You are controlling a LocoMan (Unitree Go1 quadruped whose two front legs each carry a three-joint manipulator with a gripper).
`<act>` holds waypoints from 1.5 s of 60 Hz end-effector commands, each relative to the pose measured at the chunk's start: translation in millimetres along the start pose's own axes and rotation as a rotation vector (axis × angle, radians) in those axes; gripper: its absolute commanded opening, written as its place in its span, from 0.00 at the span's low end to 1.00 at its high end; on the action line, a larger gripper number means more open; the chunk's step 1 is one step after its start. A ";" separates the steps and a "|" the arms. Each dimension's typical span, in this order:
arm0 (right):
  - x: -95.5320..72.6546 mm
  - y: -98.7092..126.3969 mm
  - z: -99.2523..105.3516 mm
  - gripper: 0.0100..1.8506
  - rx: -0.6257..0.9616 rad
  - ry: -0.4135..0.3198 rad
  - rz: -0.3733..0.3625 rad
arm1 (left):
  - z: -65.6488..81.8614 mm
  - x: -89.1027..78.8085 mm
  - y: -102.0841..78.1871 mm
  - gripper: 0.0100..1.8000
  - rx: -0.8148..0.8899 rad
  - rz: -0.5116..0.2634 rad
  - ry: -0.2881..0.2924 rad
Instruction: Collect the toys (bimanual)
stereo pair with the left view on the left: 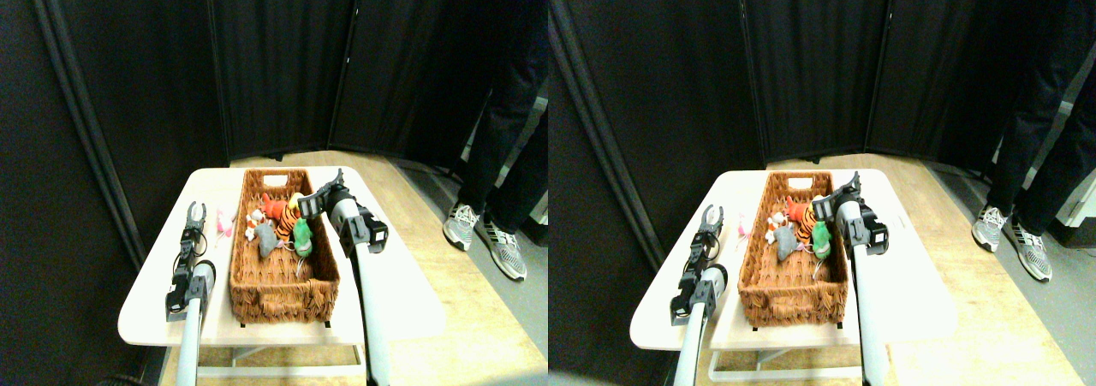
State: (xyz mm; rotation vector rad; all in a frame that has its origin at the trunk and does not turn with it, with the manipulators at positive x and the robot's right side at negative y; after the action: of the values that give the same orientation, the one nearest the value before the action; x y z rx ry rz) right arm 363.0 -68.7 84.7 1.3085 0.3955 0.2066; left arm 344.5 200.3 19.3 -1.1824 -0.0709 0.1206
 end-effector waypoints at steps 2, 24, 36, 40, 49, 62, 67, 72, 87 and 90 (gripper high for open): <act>1.3 3.2 12.3 0.17 0.006 -0.114 0.037 | -3.1 6.6 -7.9 0.04 0.020 -0.022 0.027; -3.6 -9.1 36.0 0.12 -0.014 -0.184 0.023 | -13.9 22.1 -16.7 0.09 0.090 -0.002 0.107; -4.3 -15.3 39.0 0.15 -0.005 -0.204 0.020 | -11.5 37.3 -9.6 0.11 0.027 0.049 0.202; -4.3 -16.3 39.7 0.15 -0.010 -0.208 0.018 | -10.7 39.4 -6.6 0.12 0.030 0.066 0.229; -2.6 -18.5 41.5 0.16 -0.027 -0.217 0.008 | -7.1 37.7 0.6 0.16 0.025 0.108 0.271; -1.2 -19.6 39.5 0.16 -0.026 -0.241 -0.013 | -5.5 32.0 7.3 0.26 -0.073 0.151 0.327; -0.3 -20.1 38.3 0.15 -0.026 -0.243 -0.016 | -6.4 29.8 7.6 0.29 -0.105 0.144 0.367; 2.1 -20.1 37.2 0.16 -0.040 -0.246 -0.024 | -7.2 26.7 3.1 0.33 -0.135 0.136 0.399; 3.9 -20.6 34.9 0.14 -0.047 -0.255 -0.033 | -13.6 19.0 -4.5 0.36 -0.187 0.095 0.416; 4.3 -20.7 34.9 0.14 -0.046 -0.254 -0.032 | -14.9 18.0 -5.2 0.36 -0.196 0.090 0.411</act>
State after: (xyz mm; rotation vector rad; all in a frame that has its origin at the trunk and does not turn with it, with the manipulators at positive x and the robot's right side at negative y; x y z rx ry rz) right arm 376.4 -104.3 69.7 1.2655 0.2132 0.0187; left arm 361.9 193.5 7.2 -1.3940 0.3765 0.0115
